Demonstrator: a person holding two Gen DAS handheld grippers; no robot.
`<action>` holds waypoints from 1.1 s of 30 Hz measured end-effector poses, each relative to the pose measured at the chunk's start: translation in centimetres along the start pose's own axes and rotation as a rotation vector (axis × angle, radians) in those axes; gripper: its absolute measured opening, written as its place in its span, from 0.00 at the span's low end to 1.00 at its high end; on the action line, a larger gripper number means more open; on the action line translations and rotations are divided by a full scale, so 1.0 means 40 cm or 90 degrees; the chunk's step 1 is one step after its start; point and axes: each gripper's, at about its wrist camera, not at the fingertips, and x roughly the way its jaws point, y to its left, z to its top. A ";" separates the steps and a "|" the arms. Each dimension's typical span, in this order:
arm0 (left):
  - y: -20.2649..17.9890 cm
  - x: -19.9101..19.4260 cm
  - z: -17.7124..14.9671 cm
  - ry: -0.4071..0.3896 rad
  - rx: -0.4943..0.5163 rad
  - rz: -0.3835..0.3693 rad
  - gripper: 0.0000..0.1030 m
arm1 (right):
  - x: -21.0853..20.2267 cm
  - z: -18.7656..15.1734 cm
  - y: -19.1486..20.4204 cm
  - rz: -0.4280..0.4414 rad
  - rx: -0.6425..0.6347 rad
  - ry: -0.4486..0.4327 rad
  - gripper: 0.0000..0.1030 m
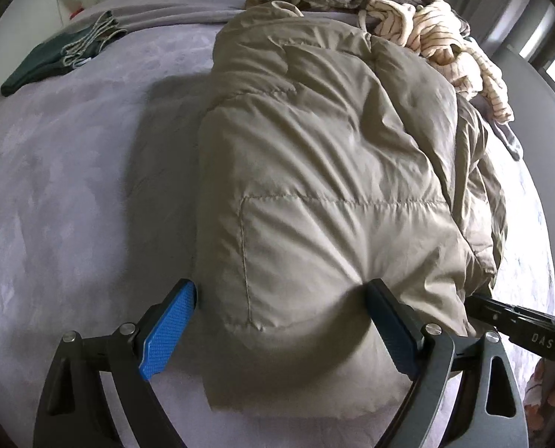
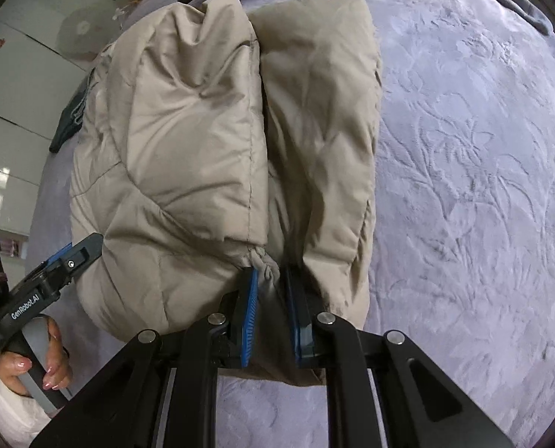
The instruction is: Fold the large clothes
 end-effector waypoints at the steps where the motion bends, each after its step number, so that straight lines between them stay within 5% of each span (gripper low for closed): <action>1: -0.002 -0.009 0.000 0.002 0.003 0.006 0.90 | -0.021 -0.028 -0.012 -0.001 0.000 0.002 0.14; 21: -0.022 -0.230 -0.085 0.003 0.032 0.030 0.90 | -0.250 -0.187 0.039 -0.031 0.064 -0.024 0.19; 23: -0.017 -0.245 -0.095 0.001 0.038 0.031 1.00 | -0.256 -0.210 0.049 -0.036 0.068 -0.027 0.19; 33: -0.005 -0.327 -0.137 -0.017 0.053 0.038 1.00 | -0.310 -0.273 0.109 -0.046 0.061 -0.043 0.19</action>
